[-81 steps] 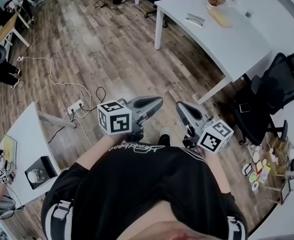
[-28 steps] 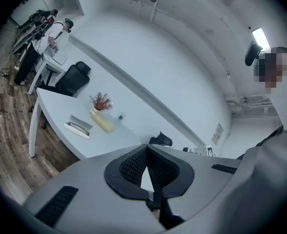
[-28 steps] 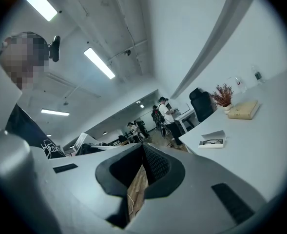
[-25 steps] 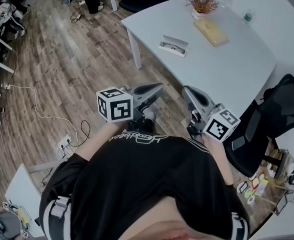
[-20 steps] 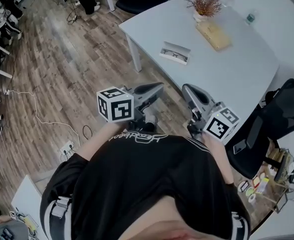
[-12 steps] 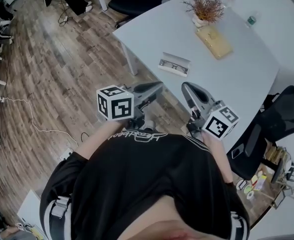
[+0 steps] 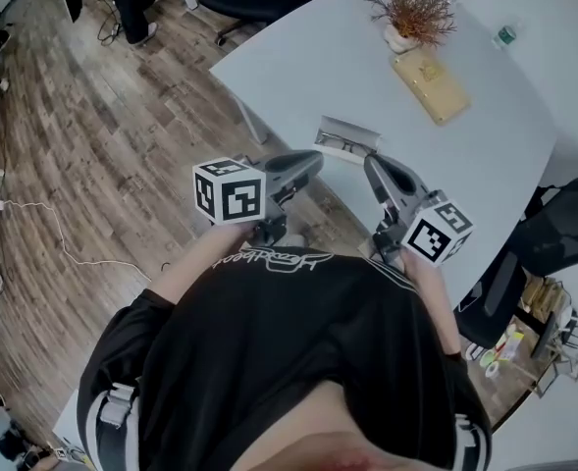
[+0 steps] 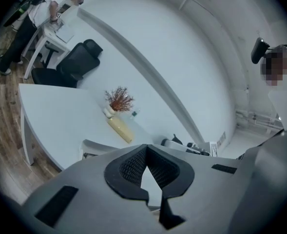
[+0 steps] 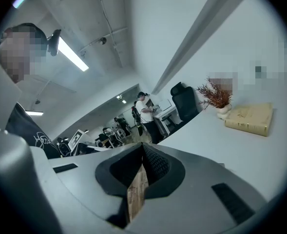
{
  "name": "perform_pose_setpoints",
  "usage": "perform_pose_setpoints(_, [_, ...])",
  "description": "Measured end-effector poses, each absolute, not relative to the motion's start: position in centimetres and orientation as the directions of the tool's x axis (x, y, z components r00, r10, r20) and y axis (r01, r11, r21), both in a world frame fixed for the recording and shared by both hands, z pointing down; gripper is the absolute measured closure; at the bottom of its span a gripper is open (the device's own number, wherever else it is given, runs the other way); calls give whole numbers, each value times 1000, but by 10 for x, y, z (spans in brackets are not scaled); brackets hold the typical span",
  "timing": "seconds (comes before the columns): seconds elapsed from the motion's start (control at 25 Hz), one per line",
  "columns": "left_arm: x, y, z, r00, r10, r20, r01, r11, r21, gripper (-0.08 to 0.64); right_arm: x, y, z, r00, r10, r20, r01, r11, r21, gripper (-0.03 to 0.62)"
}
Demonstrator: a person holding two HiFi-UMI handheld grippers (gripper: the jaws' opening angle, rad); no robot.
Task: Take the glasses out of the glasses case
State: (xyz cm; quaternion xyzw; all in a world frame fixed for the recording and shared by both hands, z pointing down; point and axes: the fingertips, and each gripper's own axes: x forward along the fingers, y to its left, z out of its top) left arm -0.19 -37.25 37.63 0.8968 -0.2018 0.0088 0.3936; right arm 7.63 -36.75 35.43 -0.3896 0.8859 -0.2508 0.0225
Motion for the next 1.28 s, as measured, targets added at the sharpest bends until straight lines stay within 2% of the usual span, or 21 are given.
perform_pose_setpoints(0.28, [1, -405, 402, 924, -325, 203, -364, -580, 729, 554, 79, -398, 374, -678, -706, 203, -698, 533, -478, 583])
perform_pose_setpoints(0.56, [6, -422, 422, 931, -292, 217, -350, -558, 752, 554, 86, -418, 407, -641, -700, 316, -756, 504, -418, 583])
perform_pose_setpoints(0.84, [4, -432, 442, 931, -283, 229, -350, -528, 774, 554, 83, -432, 449, -614, -639, 464, -789, 520, -327, 581])
perform_pose_setpoints(1.28, [4, -439, 470, 924, -273, 267, -371, -479, 796, 554, 81, -443, 507, -587, -493, 642, -752, 627, -206, 581])
